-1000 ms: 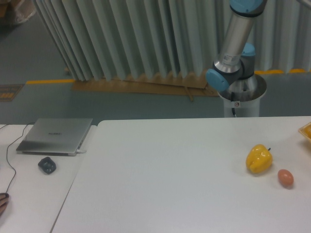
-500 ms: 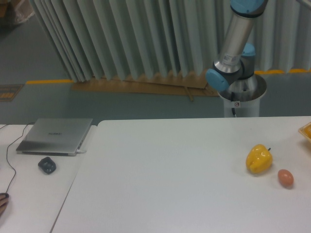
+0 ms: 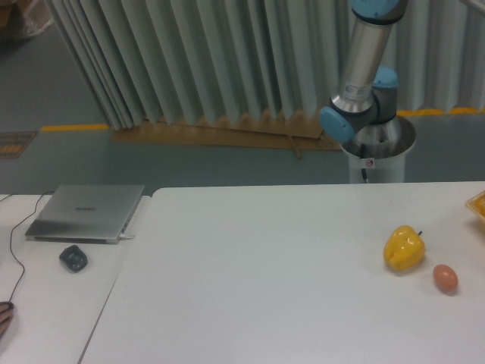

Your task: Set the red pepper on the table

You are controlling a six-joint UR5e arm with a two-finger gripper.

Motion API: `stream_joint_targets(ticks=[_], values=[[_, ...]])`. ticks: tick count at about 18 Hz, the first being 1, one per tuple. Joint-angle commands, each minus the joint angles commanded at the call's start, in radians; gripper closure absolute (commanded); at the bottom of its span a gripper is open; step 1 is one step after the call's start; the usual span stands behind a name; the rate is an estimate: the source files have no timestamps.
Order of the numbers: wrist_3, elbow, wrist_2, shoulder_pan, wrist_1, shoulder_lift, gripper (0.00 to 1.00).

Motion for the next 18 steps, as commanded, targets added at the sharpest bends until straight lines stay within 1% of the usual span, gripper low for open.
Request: stream_joint_targets(ticks=[8, 10, 12, 15, 18], values=[[0.029, 0.002, 0.003, 0.006, 0.002, -0.002, 0.0], [0.034, 0.002, 0.0, 0.014, 0.008, -0.037, 0.0], [0.046, -0.005, 0.002, 0.014, 0.023, -0.044, 0.0], [0.055, -0.003, 0.002, 0.012, 0.025, -0.054, 0.0], [0.07, -0.002, 0.005, 0.011, 0.025, -0.051, 0.0]])
